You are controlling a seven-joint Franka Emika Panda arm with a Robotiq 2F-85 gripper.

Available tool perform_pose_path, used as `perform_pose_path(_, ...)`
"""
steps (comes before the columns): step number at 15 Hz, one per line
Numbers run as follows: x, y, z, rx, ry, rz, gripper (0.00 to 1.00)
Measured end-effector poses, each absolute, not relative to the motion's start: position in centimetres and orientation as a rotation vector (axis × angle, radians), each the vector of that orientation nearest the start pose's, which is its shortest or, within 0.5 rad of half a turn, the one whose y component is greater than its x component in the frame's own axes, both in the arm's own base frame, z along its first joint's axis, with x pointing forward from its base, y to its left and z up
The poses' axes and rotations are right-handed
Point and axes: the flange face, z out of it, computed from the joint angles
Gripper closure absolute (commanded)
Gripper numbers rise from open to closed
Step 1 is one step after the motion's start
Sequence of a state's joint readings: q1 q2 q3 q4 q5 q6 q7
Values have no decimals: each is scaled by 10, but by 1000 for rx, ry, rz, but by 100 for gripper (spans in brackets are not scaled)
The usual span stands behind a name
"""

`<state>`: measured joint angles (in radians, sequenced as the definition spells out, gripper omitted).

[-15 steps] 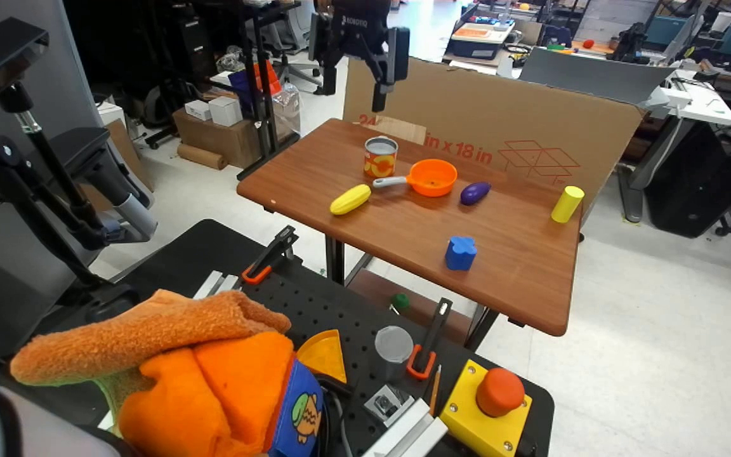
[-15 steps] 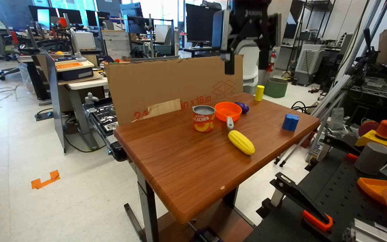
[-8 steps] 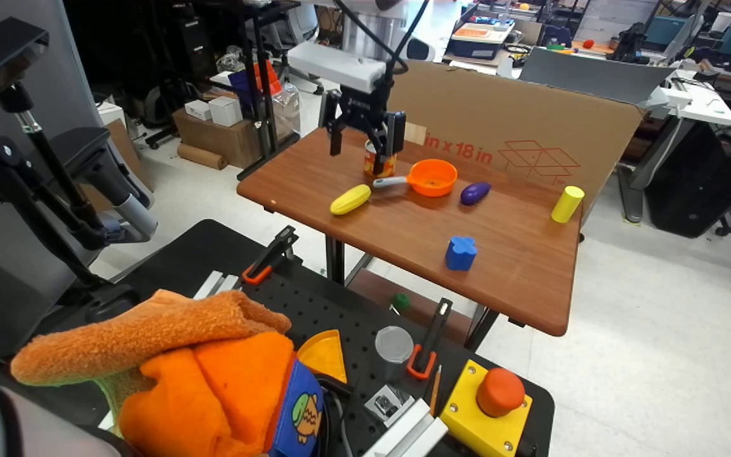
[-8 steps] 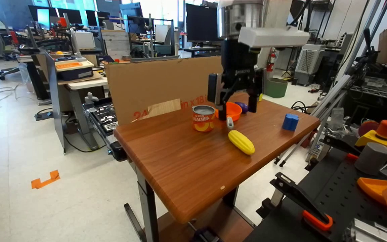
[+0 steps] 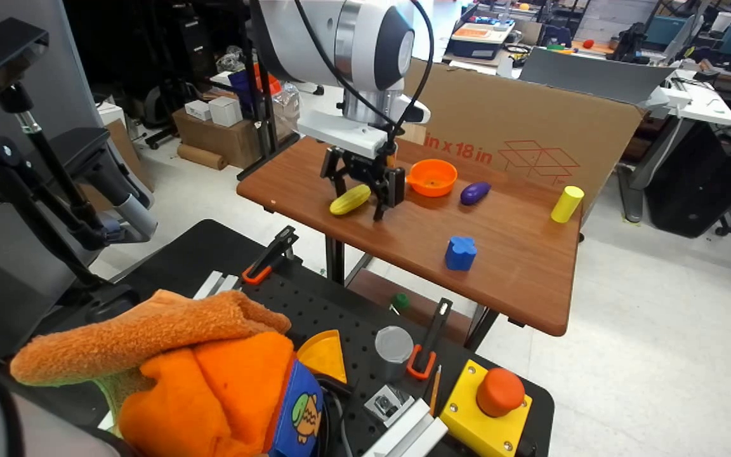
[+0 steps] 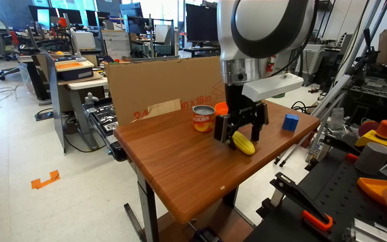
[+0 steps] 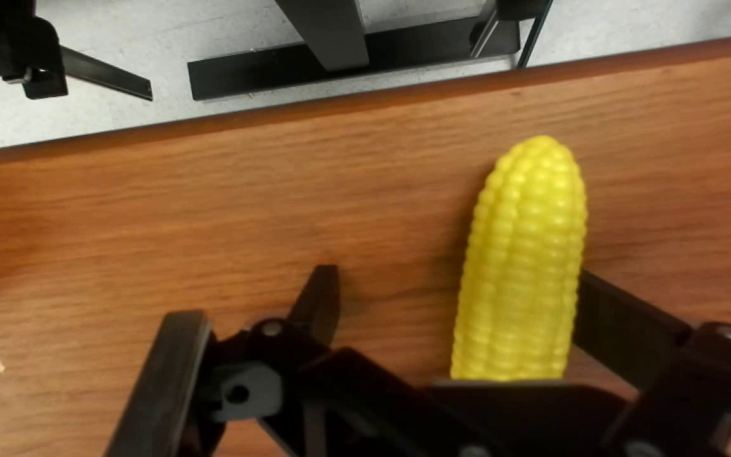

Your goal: Move the maize to the left

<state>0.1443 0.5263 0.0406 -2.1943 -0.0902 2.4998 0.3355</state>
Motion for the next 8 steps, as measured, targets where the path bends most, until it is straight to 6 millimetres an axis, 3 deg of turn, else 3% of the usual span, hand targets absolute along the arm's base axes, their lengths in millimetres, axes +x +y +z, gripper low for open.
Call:
perform_pose_path(4, 516, 92, 124, -3225, 108, 326, 72)
perform_pose_path(7, 516, 99, 124, -3234, 69, 303, 96)
perform_pose_path(8, 515, 103, 125, -3237, 48, 294, 100)
